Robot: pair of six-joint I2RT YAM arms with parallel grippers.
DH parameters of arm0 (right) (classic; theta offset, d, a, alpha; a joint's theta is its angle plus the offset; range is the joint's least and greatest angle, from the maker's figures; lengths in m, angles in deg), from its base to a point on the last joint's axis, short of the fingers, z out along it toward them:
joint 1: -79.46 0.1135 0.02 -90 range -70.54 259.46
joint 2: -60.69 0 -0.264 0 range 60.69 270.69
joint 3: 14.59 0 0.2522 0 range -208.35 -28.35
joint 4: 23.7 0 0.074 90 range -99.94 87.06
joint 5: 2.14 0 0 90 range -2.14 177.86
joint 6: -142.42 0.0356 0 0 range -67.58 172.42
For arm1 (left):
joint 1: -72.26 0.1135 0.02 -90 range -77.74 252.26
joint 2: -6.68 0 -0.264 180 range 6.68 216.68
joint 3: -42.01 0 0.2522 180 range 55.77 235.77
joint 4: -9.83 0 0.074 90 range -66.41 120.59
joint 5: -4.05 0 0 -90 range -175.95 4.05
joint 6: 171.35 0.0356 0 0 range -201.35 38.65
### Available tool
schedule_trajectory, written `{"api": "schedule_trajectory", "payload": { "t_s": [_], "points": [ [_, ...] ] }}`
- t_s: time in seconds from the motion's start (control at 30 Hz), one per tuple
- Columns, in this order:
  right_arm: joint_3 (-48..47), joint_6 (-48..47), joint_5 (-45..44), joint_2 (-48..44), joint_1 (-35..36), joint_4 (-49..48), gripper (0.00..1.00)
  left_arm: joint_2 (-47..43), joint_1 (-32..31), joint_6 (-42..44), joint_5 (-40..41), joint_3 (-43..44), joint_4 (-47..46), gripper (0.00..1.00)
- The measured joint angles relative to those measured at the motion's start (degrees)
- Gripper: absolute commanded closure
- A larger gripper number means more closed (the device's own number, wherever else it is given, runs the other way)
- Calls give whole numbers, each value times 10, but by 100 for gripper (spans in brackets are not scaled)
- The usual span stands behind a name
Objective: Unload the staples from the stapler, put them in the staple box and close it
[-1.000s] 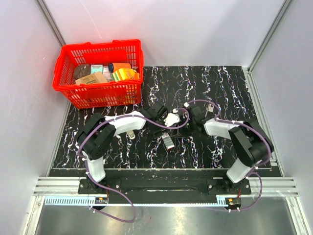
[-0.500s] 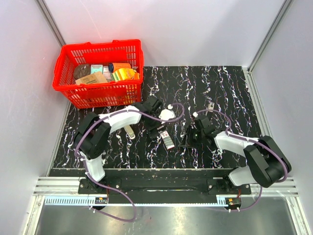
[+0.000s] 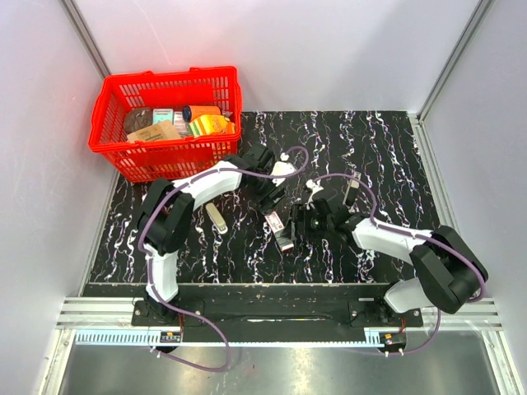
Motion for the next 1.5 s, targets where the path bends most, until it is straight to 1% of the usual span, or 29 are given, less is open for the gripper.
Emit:
{"api": "schedule_trajectory", "payload": {
  "t_s": [0.13,0.47,0.73,0.9,1.2,1.37,1.5],
  "points": [
    [-4,-28,-34,12,40,-12,19,28,14,-15,-14,17,16,25],
    [-34,-101,-170,64,132,-11,18,42,30,-28,-54,44,47,28],
    [-83,-121,-244,122,167,-13,23,64,30,-37,-75,55,57,31],
    [-89,-125,-266,131,174,-15,26,68,29,-37,-82,56,59,32],
    [-90,-125,-279,134,177,-15,35,78,21,-37,-85,66,59,35],
    [-90,-125,-279,134,181,-14,39,83,12,-35,-84,66,59,41],
    [-90,-125,-280,136,183,-14,46,85,5,-33,-84,66,59,48]
  ]
}}
